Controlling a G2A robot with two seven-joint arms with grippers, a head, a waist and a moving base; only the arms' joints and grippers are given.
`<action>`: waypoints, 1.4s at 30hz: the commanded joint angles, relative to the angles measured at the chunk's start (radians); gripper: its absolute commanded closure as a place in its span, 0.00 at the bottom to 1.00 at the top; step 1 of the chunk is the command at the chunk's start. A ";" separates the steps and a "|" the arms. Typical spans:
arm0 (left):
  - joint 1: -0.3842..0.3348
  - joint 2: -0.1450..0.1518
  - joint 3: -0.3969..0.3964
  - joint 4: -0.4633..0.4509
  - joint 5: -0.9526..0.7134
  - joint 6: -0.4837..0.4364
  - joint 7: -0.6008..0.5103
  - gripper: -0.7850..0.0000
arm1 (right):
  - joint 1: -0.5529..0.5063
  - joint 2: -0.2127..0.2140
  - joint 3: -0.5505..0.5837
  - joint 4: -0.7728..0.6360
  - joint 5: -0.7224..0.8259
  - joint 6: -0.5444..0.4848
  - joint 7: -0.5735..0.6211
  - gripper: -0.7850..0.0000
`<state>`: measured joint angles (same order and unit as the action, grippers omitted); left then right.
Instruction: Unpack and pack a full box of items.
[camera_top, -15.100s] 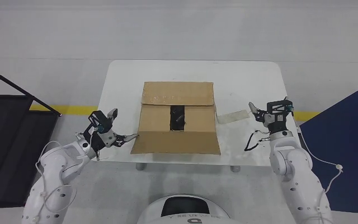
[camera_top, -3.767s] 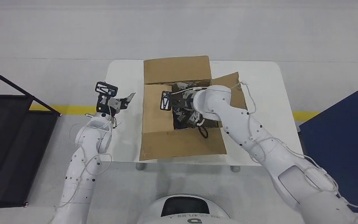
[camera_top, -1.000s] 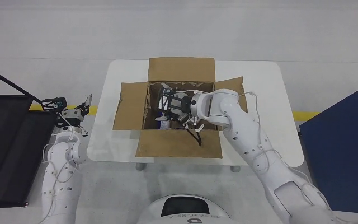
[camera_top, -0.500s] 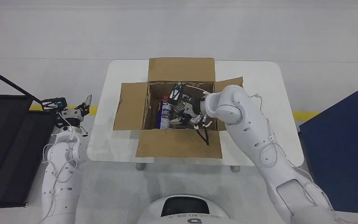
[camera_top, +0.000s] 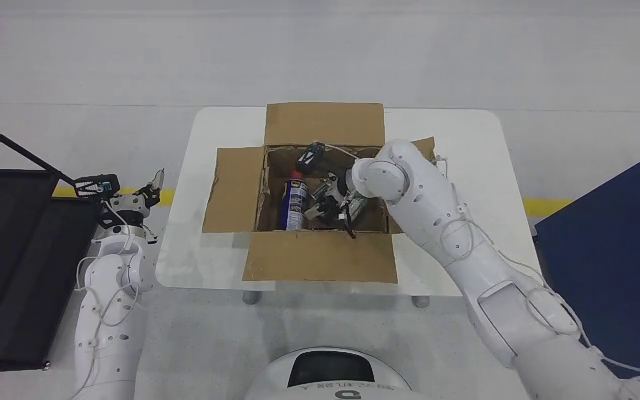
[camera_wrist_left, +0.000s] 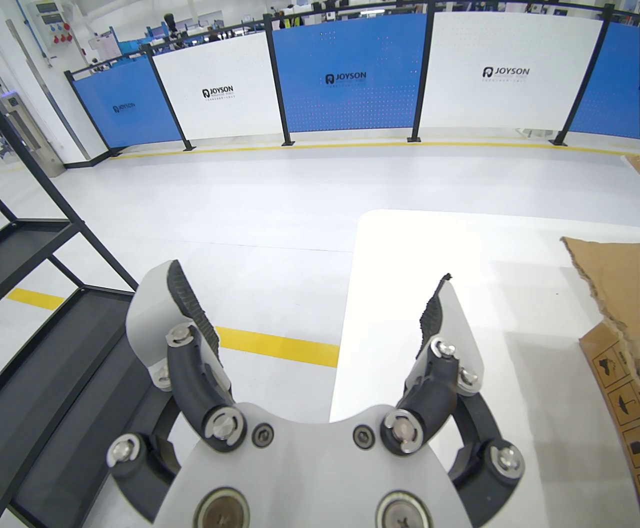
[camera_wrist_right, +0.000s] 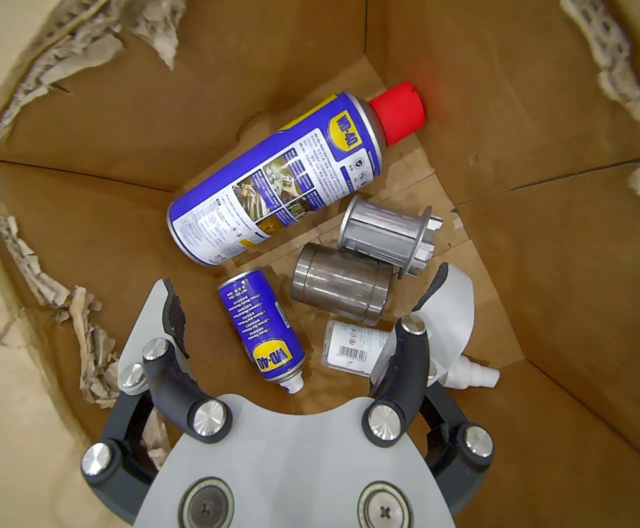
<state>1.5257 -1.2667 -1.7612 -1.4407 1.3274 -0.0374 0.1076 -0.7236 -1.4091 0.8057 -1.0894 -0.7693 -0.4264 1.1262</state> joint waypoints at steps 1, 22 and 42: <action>0.000 0.000 0.000 0.000 0.000 0.000 0.000 0.00 | 0.020 -0.008 -0.036 0.025 -0.037 0.009 0.015 0.00; 0.000 0.000 0.000 0.000 0.000 0.000 0.000 0.00 | 0.079 -0.075 -0.147 0.235 -0.034 0.092 -0.037 0.51; 0.000 0.000 0.000 0.000 0.000 0.000 0.000 0.00 | -0.096 0.020 0.009 -0.141 -0.210 0.047 -0.198 1.00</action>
<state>1.5257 -1.2667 -1.7612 -1.4407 1.3274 -0.0374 0.1076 -0.7913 -1.4024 0.7857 -1.1795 -0.9595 -0.3683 0.9468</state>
